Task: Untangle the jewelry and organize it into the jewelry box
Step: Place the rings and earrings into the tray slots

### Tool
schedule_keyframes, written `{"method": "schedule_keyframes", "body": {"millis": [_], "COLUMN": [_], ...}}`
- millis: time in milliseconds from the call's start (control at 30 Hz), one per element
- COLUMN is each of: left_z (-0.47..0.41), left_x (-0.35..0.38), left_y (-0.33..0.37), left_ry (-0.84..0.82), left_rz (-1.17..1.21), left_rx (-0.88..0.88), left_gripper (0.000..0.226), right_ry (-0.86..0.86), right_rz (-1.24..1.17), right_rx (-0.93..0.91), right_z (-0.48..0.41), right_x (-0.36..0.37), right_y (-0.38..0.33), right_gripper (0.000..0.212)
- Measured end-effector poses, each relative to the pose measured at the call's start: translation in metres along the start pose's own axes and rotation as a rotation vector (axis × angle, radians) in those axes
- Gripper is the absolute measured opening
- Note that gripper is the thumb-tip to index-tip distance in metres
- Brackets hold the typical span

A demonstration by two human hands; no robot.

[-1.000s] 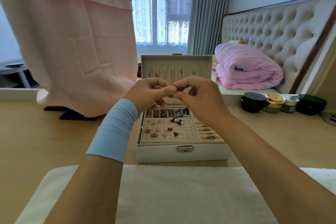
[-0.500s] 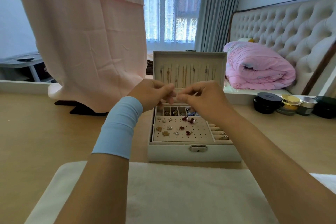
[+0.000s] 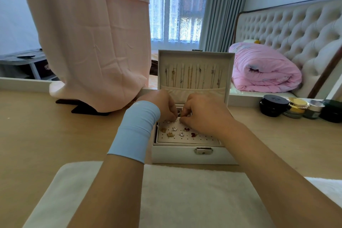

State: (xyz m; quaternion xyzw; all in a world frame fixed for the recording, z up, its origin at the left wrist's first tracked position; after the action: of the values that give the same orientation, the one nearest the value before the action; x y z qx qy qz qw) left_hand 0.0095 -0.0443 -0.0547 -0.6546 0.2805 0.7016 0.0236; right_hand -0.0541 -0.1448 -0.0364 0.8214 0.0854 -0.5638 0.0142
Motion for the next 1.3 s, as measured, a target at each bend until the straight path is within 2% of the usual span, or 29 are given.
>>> {"method": "schedule_keyframes", "body": {"millis": [333,433,533,667,967,1067,1133,1233,1300], "left_z": [0.0,0.001,0.002,0.003,0.006,0.008,0.011,0.015,0.012], "left_x": [0.001,0.001,0.002,0.002,-0.004,-0.021,-0.04,-0.059,-0.058], "left_y": [0.004,0.005,0.004,0.007,0.012,0.014,0.009,-0.012,-0.024], "left_ry": [0.004,-0.002,-0.015,-0.016,-0.002,0.131,0.318,0.582,0.629], "left_rz": [-0.023,-0.009,0.008,0.009,0.062,0.238,0.38,0.602,0.693], "left_rx": [-0.005,0.001,0.008,0.017,0.065,0.136,0.168,0.118,0.066], "left_gripper": [0.012,0.01,0.012,0.012,0.013,0.013,0.015,0.021,0.033], "right_ry": [-0.105,-0.17,-0.16,-0.214,-0.164,-0.046,0.081,0.297,0.374], "right_rz": [0.182,0.113,0.033,0.023,-0.053,-0.194,-0.265,-0.318,-0.351], "right_rx": [-0.121,-0.092,-0.071,-0.095,-0.09,0.003,0.06,0.133,0.203], "right_z": [-0.006,-0.004,-0.002,0.001,0.0,-0.002,-0.002,0.001,0.004], "right_x": [0.01,0.011,0.004,0.008,0.007,-0.01,-0.026,-0.05,-0.06], "right_y": [-0.013,-0.007,-0.001,-0.003,0.004,0.025,0.043,0.071,0.09], "right_gripper": [0.021,0.024,0.02,0.019,0.016,0.016,0.017,0.02,0.03]}}
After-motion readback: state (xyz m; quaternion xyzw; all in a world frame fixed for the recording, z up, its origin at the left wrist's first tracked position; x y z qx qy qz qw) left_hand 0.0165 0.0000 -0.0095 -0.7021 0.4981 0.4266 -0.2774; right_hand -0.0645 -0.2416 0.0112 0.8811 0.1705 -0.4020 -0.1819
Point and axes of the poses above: each hand's wrist, its own z-axis away from the middle knuckle, its own x-axis out of the palm, y = z × x, the point moved 9 cm from there along -z, towards the middle knuckle
